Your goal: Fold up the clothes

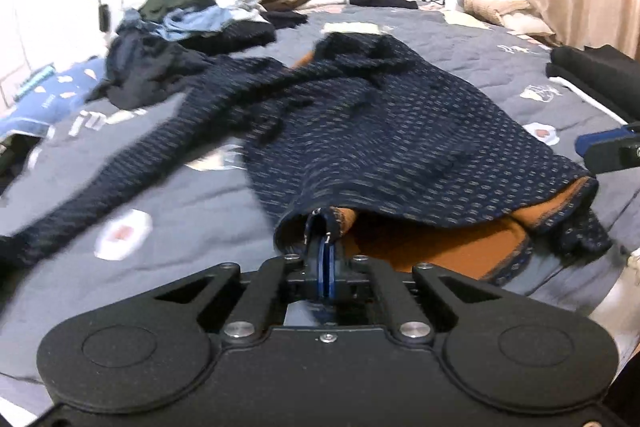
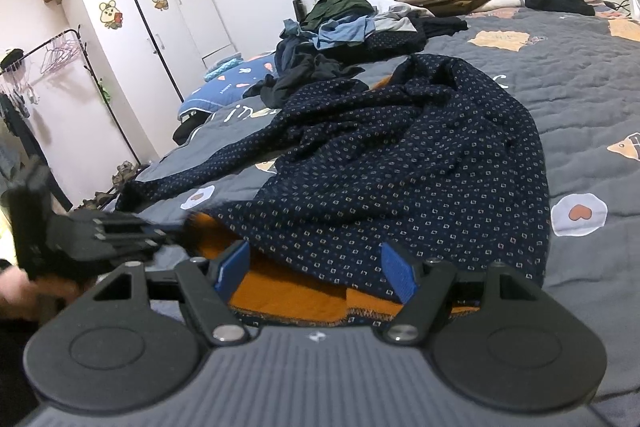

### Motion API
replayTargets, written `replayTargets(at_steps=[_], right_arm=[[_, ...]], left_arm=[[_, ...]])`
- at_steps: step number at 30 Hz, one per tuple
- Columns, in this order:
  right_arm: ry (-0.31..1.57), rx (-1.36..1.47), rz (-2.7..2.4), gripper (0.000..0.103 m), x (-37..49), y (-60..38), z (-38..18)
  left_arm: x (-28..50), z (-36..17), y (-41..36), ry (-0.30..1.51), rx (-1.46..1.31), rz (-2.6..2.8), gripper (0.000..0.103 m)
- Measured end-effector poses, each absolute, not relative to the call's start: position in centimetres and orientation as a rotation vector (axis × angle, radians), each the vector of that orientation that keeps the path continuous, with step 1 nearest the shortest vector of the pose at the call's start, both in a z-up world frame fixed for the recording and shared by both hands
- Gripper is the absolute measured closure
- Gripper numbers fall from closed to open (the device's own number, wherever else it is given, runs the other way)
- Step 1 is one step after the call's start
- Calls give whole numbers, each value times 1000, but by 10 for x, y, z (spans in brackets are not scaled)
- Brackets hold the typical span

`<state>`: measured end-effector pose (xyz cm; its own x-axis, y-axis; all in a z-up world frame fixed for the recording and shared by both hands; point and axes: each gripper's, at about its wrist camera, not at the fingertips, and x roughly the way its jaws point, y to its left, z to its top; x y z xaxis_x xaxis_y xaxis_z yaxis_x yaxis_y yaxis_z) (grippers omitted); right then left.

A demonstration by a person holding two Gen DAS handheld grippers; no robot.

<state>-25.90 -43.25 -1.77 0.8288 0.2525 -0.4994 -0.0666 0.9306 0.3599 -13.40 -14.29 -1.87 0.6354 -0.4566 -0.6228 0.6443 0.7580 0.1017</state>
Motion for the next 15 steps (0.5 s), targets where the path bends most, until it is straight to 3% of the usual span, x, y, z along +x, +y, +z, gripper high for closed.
replayTargets(at_steps=[9, 15], right_arm=[[572, 346, 177, 31, -255, -434, -17], [582, 337, 168, 31, -256, -434, -18]], left_arm=[[-109, 45, -74, 528, 383, -549, 101], [-94, 60, -42, 575, 425, -517, 101]])
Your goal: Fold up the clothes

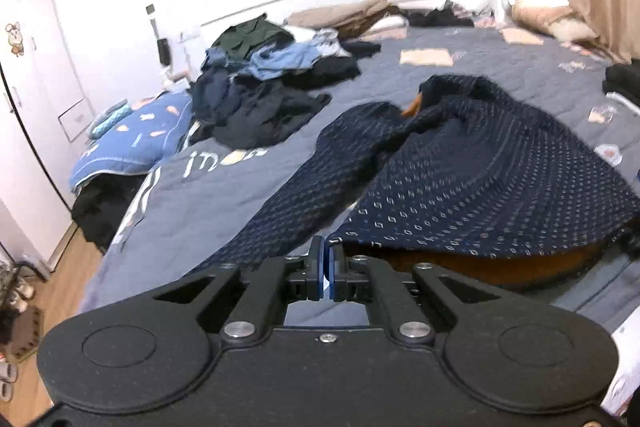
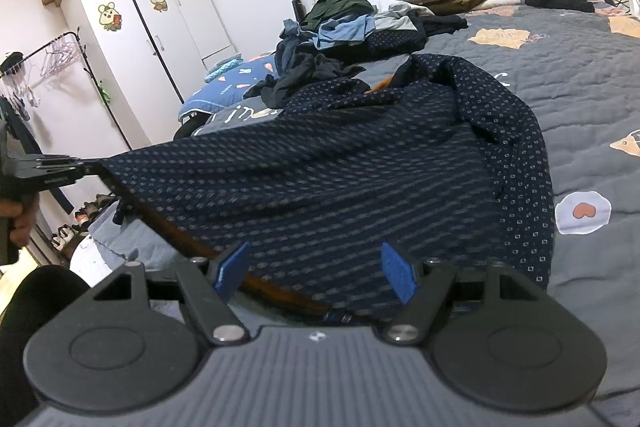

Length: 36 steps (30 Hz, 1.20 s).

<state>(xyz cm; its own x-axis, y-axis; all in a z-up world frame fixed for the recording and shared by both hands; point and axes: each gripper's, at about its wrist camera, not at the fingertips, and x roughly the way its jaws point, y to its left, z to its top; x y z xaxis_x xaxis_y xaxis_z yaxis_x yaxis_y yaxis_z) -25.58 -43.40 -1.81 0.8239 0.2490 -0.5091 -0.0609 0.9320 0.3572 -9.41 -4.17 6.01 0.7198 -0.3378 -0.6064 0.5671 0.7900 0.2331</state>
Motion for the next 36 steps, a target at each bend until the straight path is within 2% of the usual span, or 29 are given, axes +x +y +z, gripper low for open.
replayTargets(at_steps=[3, 7, 11, 12, 13, 15, 27, 32, 36], right_arm=[[600, 310, 152, 31, -254, -432, -20], [634, 278, 131, 31, -250, -429, -26], [650, 280, 93, 31, -250, -432, -28], [648, 291, 79, 31, -251, -435, -29], [646, 299, 62, 31, -251, -438, -29], [643, 311, 25, 31, -253, -445, -29], [667, 418, -216, 31, -265, -505, -52], [702, 470, -254, 31, -263, -524, -69], [690, 497, -263, 32, -257, -534, -77]], left_arm=[[-91, 41, -42, 696, 459, -536, 100], [-105, 25, -56, 727, 492, -562, 97], [-111, 35, -58, 729, 399, -636, 94], [-114, 38, -60, 719, 383, -655, 85], [-117, 41, -62, 709, 366, -674, 73], [-124, 42, -67, 683, 336, -712, 63], [-122, -16, -158, 674, 86, -870, 63], [-127, -24, -178, 673, 110, -908, 63], [-131, -19, -186, 658, 76, -943, 52]])
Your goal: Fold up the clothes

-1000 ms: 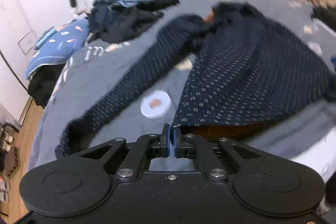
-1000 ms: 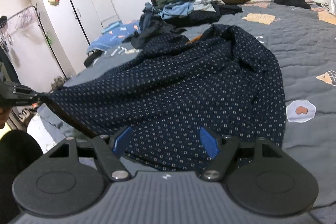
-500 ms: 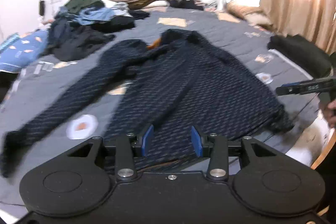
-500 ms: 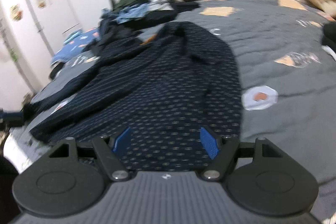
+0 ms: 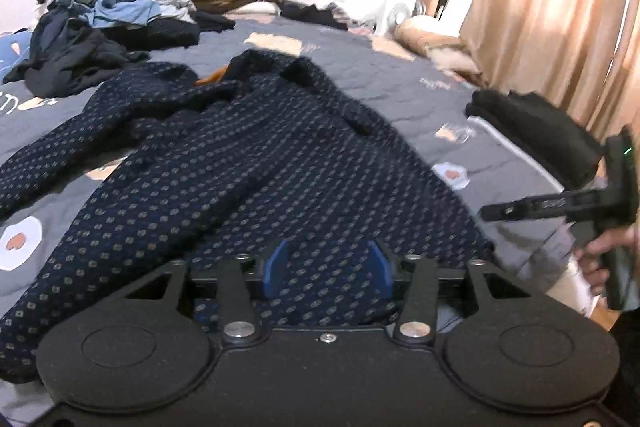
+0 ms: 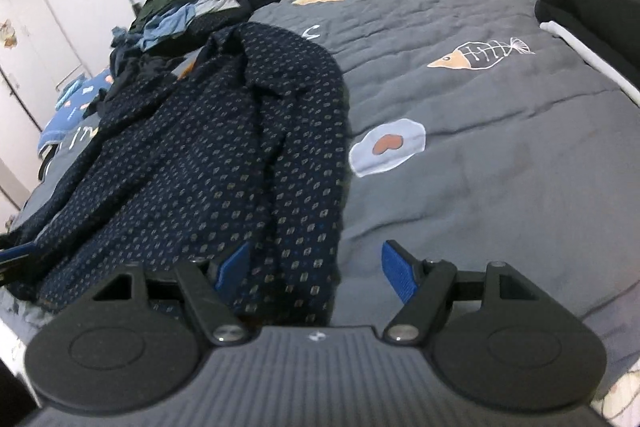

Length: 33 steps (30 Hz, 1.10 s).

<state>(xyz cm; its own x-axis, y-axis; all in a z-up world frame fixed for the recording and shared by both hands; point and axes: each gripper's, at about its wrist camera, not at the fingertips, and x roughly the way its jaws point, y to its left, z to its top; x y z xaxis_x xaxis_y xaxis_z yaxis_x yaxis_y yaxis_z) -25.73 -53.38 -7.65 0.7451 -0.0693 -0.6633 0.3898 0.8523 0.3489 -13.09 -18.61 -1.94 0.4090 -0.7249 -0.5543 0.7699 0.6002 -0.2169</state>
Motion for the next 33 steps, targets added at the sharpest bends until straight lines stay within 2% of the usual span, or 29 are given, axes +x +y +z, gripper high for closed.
replayTargets(at_steps=[5, 12, 15, 18, 20, 23, 30, 33], right_arm=[[663, 537, -230, 35, -250, -534, -81], [696, 531, -282, 36, -240, -533, -93], [679, 529, -283, 40, -234, -532, -96], [691, 528, -334, 58, -230, -534, -102], [689, 542, -358, 79, -230, -536, -104], [685, 570, -344, 83, -231, -538, -107], [668, 662, -289, 80, -232, -540, -109], [692, 647, -255, 92, -228, -535, -109]], left_arm=[[-138, -32, -195, 694, -38, -957, 52], [-147, -50, -198, 731, 80, -948, 52], [-148, -50, -200, 722, 85, -947, 52], [-150, -48, -199, 717, 83, -948, 47], [-150, -47, -199, 714, 86, -946, 46], [-151, -47, -200, 712, 91, -952, 46], [-156, -45, -202, 695, 108, -968, 46], [-155, -44, -202, 696, 103, -964, 46]])
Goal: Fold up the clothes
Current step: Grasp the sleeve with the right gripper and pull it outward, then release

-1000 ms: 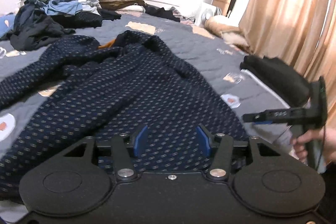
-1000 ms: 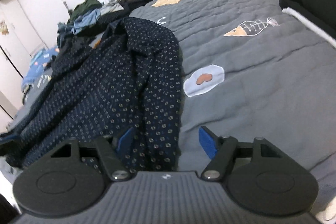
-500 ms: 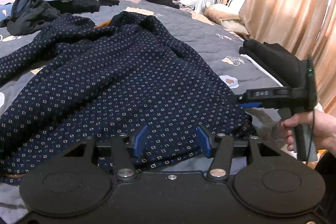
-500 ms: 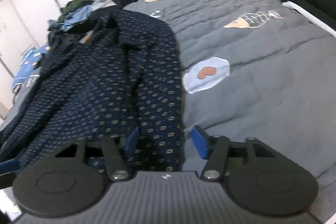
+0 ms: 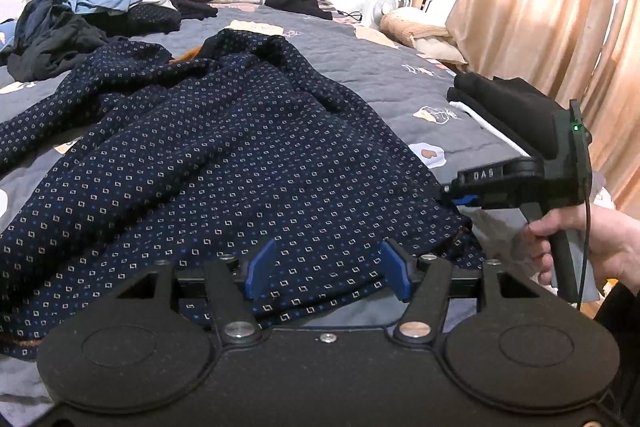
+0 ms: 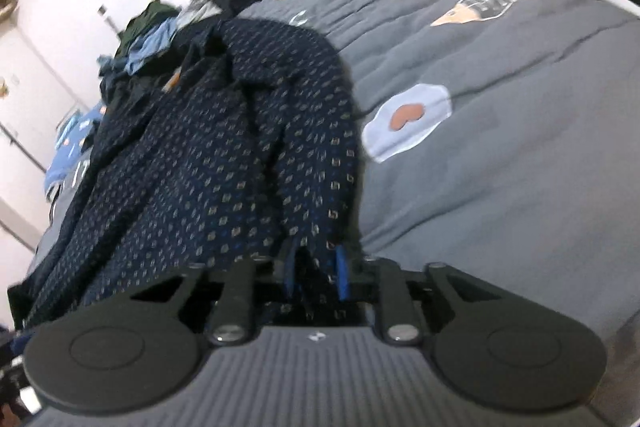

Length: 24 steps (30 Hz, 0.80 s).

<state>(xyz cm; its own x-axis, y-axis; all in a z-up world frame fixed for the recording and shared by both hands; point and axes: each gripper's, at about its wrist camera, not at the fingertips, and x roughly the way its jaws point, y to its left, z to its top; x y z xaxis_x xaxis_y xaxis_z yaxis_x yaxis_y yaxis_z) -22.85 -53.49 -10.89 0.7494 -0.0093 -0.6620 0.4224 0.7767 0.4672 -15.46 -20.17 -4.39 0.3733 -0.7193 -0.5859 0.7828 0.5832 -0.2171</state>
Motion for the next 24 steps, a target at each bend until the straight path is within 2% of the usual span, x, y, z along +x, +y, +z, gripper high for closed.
replayTargets(at_steps=[1, 14, 24], right_arm=[[696, 651, -253, 98, -228, -535, -109], [588, 613, -373, 100, -252, -564, -72], [493, 441, -615, 100, -254, -638, -9]], left_arm=[[-154, -44, -202, 697, 100, -962, 46], [-152, -44, -206, 707, 104, -977, 45], [-145, -43, -207, 720, 88, -975, 45]])
